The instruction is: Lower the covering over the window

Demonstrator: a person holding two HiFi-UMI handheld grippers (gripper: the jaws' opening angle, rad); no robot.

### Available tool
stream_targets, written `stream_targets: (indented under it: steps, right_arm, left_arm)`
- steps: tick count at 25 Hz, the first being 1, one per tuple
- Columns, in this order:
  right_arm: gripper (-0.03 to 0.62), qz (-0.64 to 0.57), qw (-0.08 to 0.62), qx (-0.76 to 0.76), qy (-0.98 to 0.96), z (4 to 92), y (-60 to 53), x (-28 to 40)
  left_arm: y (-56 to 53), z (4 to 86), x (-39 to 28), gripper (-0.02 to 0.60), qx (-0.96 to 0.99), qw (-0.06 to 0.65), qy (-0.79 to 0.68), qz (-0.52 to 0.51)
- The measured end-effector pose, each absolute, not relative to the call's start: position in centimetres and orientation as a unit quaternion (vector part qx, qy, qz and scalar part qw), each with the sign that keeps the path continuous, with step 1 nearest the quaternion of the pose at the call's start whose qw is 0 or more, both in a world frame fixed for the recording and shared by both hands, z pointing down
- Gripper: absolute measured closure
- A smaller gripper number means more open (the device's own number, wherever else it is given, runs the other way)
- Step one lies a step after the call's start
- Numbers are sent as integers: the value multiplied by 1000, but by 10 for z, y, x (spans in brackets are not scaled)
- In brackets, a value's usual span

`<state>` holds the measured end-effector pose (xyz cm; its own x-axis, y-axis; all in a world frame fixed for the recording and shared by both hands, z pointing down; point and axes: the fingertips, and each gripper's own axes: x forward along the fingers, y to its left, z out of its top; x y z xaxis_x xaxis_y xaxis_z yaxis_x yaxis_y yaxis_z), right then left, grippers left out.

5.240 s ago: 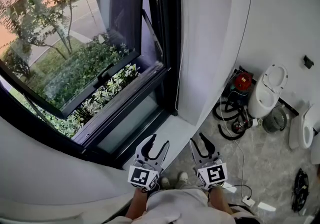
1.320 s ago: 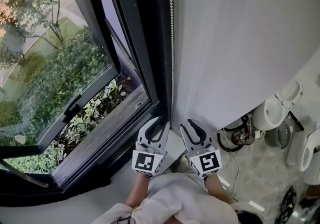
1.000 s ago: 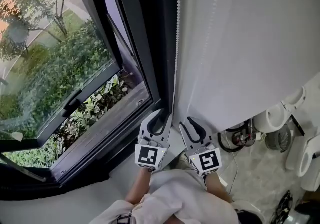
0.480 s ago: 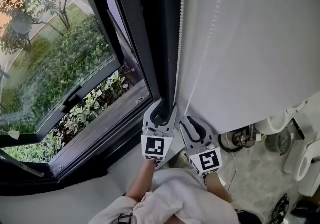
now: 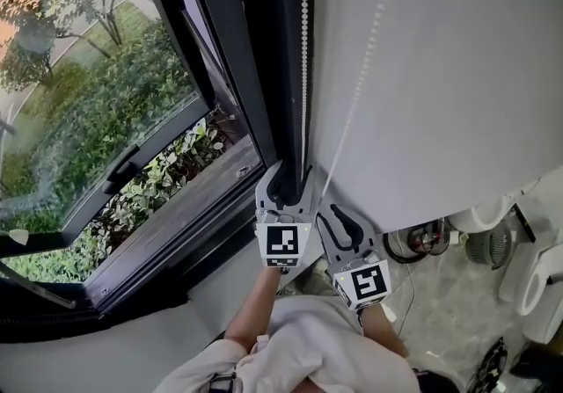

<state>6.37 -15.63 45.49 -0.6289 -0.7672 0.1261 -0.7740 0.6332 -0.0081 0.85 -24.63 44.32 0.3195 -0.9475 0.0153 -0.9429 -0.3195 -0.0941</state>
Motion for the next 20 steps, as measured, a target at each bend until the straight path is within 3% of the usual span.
stream_targets:
  steps: [10,20]
  right_arm:
    - [492,34,59,434,-898,458,-157,70]
    - [496,35,57,445,-893,456,-147,72]
  left_arm:
    - [-262,455,6,381,-762,58,639,-84]
    - [-254,453,0,494,-794,33,604,-56]
